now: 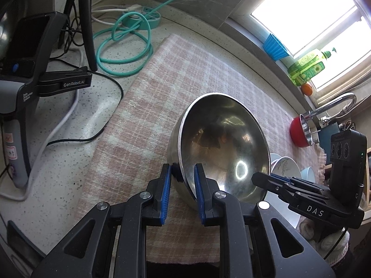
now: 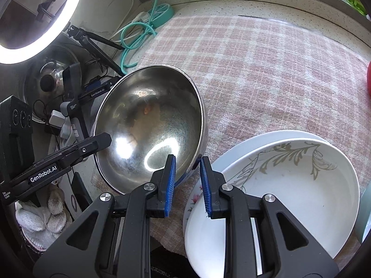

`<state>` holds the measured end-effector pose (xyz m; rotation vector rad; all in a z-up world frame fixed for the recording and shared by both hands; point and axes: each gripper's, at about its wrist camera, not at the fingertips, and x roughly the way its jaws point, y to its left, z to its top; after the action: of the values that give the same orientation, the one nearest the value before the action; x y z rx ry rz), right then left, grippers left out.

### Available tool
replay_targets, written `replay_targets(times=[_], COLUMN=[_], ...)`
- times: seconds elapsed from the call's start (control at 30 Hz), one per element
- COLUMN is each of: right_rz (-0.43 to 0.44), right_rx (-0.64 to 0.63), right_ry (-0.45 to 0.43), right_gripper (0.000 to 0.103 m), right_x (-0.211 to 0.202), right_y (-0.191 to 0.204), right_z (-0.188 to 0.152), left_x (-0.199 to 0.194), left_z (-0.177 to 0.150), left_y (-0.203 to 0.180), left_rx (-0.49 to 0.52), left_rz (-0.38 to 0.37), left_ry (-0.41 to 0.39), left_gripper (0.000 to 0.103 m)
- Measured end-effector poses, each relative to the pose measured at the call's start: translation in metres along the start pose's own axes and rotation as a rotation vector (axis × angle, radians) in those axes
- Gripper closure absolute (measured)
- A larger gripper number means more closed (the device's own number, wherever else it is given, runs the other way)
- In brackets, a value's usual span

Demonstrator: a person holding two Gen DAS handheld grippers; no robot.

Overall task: Organize plates and bowls
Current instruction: 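Lift the silver bowl and carry it toward the plate stack, then lower the silver bowl onto the cloth and open the right gripper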

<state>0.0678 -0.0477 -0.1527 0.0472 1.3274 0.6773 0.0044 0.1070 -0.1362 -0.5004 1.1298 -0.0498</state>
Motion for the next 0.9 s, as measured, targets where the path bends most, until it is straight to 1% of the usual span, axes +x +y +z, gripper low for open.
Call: replay_targets(times=[0.17, 0.37, 0.4, 0.43, 0.5, 0.6, 0.63, 0.7, 0.8, 0.87, 0.9], right_rz=[0.004, -0.014, -0.016, -0.019, -0.017, -0.017, -0.018, -0.015, -0.018, -0.025, -0.03], right_rx=[-0.011, -0.036, -0.036, -0.034, -0.029, -0.026, -0.023, -0.017, -0.001, 0.01, 0.017], right_ry=[0.0, -0.027, -0.034, -0.042, -0.066, -0.093, -0.102, -0.125, -0.156, -0.18, -0.196], right_gripper=[0.079, 0.079, 0.075, 0.067, 0.057, 0.052, 0.047, 0.044, 0.043, 0.037, 0.03], right_x=[-0.001, -0.01, -0.013, -0.015, -0.023, -0.035, -0.04, -0.051, -0.068, -0.081, -0.088], right_y=[0.001, 0.003, 0.002, 0.001, -0.002, -0.006, -0.007, -0.011, -0.02, -0.029, -0.034], right_z=[0.0, 0.002, 0.003, 0.004, 0.005, 0.007, 0.007, 0.008, 0.01, 0.01, 0.01], left_x=[0.001, -0.005, -0.007, -0.008, -0.012, -0.019, -0.021, -0.025, -0.03, -0.031, -0.031], left_z=[0.0, 0.003, 0.004, 0.005, 0.006, 0.01, 0.012, 0.016, 0.021, 0.024, 0.025], left_y=[0.0, -0.001, -0.001, -0.001, -0.002, -0.007, -0.01, -0.016, -0.029, -0.039, -0.044], left_rx=[-0.006, -0.006, -0.004, -0.003, -0.003, 0.004, 0.007, 0.016, 0.038, 0.055, 0.063], left_rz=[0.001, 0.006, 0.008, 0.009, 0.009, 0.009, 0.009, 0.006, -0.002, -0.008, -0.013], left_ry=[0.004, -0.015, -0.021, -0.025, -0.037, -0.06, -0.066, -0.084, -0.106, -0.116, -0.12], left_gripper=[0.085, 0.085, 0.085, 0.085, 0.082, 0.082, 0.081, 0.068, 0.063, 0.057, 0.056])
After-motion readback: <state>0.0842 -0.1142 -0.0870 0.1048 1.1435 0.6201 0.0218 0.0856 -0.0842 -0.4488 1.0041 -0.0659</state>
